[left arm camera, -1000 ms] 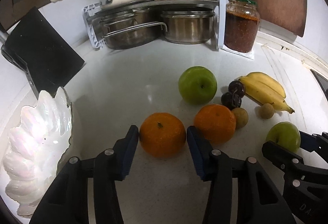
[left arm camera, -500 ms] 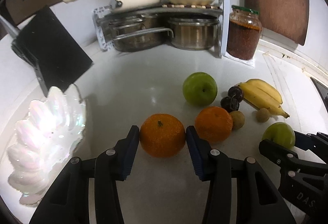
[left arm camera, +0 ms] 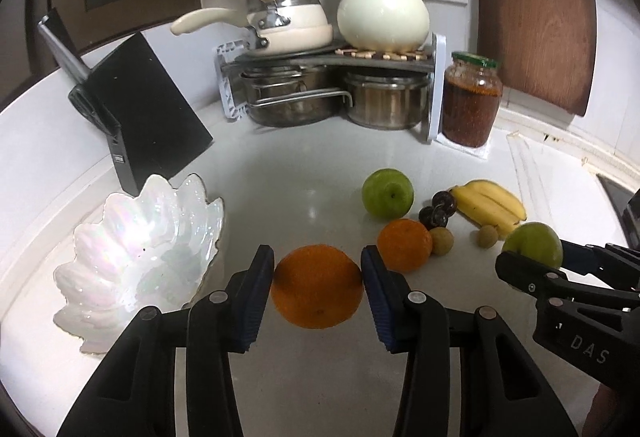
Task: Organize fruits
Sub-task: 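Lift and carry the orange and green apple over the glass bowl with both tools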
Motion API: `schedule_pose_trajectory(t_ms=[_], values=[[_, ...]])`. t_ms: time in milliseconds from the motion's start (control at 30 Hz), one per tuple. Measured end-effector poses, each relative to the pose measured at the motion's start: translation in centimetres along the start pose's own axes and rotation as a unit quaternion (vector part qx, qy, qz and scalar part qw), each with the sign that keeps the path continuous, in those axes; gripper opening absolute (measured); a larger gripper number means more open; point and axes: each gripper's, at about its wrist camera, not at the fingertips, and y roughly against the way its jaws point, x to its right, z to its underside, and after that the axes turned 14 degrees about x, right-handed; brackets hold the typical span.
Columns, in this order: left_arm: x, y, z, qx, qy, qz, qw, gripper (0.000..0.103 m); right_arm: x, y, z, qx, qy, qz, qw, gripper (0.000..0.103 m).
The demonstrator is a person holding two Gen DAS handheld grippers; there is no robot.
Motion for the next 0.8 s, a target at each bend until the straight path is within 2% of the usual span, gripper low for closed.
schedule_pose_trajectory(t_ms=[267, 500, 800], values=[[-0.7, 1.5, 0.0, 0.006, 0.021, -0.006, 0.9997, 0.044, -1.0, 1.1, -0.5, 0.014, 0.017, -0.015, 1.000, 0.050], [-2.3, 3.7, -0.7, 0.015, 0.038, -0.027, 0.9988, 0.044, -2.4, 1.9, -1.4, 0.026, 0.026, -0.037, 0.999, 0.050], [-5.8, 7.4, -2.7, 0.049, 0.055, -0.067, 0.9951, 0.044, -6.2, 2.9, -4.1, 0.057, 0.049, -0.102, 0.992, 0.050]])
